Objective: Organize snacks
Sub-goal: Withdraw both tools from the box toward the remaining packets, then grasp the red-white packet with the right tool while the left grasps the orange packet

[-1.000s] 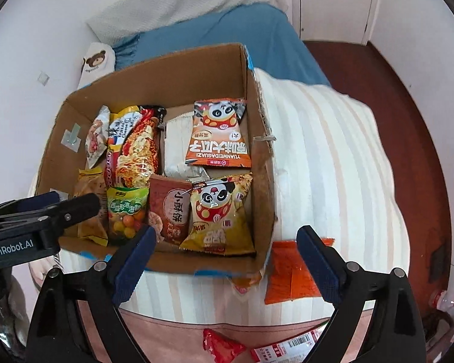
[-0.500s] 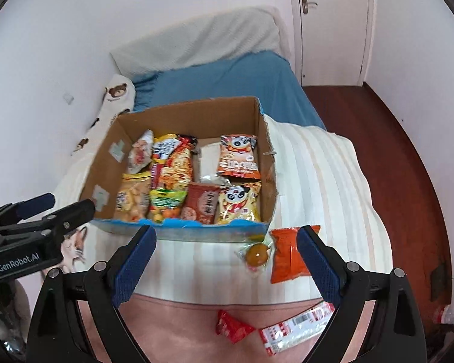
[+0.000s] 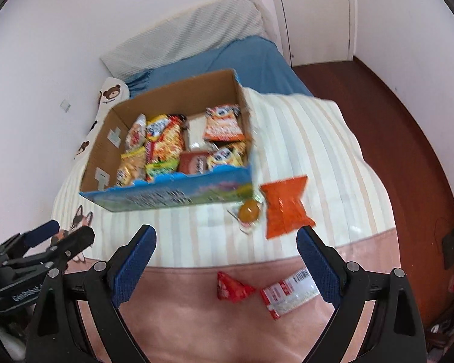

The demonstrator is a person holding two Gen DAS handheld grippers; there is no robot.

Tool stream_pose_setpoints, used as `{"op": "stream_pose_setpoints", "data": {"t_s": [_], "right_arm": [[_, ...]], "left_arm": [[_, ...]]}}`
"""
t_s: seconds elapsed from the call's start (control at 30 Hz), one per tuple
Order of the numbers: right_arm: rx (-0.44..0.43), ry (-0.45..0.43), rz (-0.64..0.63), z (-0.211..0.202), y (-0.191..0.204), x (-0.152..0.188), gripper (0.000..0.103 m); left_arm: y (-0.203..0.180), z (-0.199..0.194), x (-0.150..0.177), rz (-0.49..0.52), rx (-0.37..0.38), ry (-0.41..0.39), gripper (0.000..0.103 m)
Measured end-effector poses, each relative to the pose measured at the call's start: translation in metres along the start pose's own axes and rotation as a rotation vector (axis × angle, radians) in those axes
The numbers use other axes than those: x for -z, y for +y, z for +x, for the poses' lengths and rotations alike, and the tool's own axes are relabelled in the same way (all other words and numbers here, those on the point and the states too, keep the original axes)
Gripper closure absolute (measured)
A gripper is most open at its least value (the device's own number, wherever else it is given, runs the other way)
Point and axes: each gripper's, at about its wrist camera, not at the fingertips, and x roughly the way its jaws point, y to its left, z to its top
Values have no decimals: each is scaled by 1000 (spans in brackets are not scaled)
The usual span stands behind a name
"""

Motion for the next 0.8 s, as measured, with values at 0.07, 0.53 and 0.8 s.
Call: {"op": "stream_pose_setpoints", "data": {"t_s": [0.07, 0.53, 0.8], "right_arm": [[-2, 31, 19, 7, -18, 8, 7], [-60, 405, 335, 121, -147, 82, 7], [-36, 451, 516, 175, -173, 102, 4]], "left_arm": [[-11, 14, 10, 11, -37, 34, 12], [-62, 118, 62, 19, -83, 329, 13], [-77, 132, 58, 45, -85, 360, 13]]}}
